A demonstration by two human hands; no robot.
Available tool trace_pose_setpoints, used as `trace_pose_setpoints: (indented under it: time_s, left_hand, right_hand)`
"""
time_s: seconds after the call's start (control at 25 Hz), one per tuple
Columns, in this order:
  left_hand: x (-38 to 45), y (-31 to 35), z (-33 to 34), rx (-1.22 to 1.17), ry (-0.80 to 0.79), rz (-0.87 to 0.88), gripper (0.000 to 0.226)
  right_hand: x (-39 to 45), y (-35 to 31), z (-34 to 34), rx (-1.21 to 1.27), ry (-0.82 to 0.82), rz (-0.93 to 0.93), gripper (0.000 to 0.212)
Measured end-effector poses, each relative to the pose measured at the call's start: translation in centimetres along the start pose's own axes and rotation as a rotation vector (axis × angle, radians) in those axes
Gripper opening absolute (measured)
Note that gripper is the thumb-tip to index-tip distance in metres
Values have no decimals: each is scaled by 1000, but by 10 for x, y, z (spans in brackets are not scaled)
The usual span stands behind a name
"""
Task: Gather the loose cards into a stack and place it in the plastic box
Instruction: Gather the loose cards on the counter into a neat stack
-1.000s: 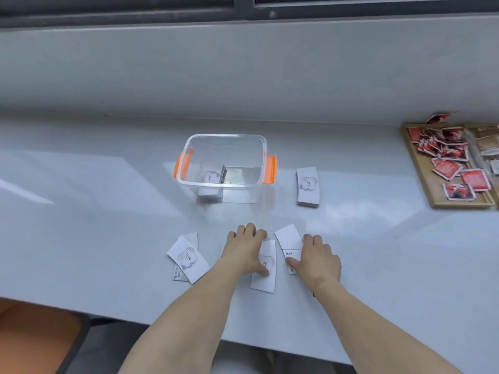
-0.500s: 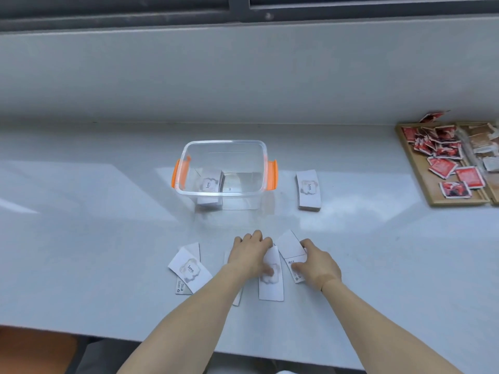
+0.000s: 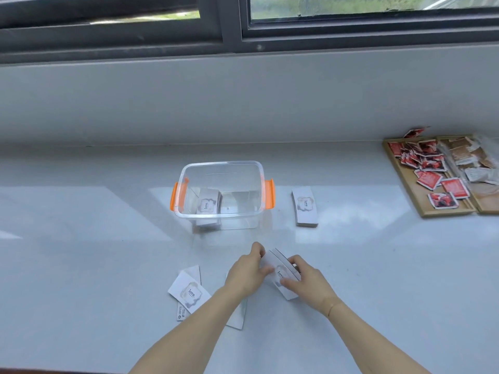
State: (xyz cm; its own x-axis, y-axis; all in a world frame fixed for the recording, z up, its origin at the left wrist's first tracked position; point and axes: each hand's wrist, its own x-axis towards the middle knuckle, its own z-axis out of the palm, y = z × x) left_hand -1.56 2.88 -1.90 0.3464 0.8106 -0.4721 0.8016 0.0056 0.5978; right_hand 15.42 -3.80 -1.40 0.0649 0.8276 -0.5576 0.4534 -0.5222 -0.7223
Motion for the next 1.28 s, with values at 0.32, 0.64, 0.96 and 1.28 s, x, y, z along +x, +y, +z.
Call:
trace_pose_setpoints:
  time_s: [0.32, 0.64, 0.96, 1.28]
  left_hand:
    - [0, -21, 4, 181, 63, 97, 22]
    - [-11, -67, -18, 356, -39, 218, 59]
    - [-3, -67, -51, 990, -338, 713, 74]
    - [1, -70, -52, 803, -287, 568, 41]
  right_hand:
    - [4, 1, 0, -743, 191, -307, 35]
    - [6, 15, 15, -945, 221, -259, 50]
    - [8, 16, 16, -905, 220, -256, 29]
    - [6, 18, 18, -820, 268, -298, 36]
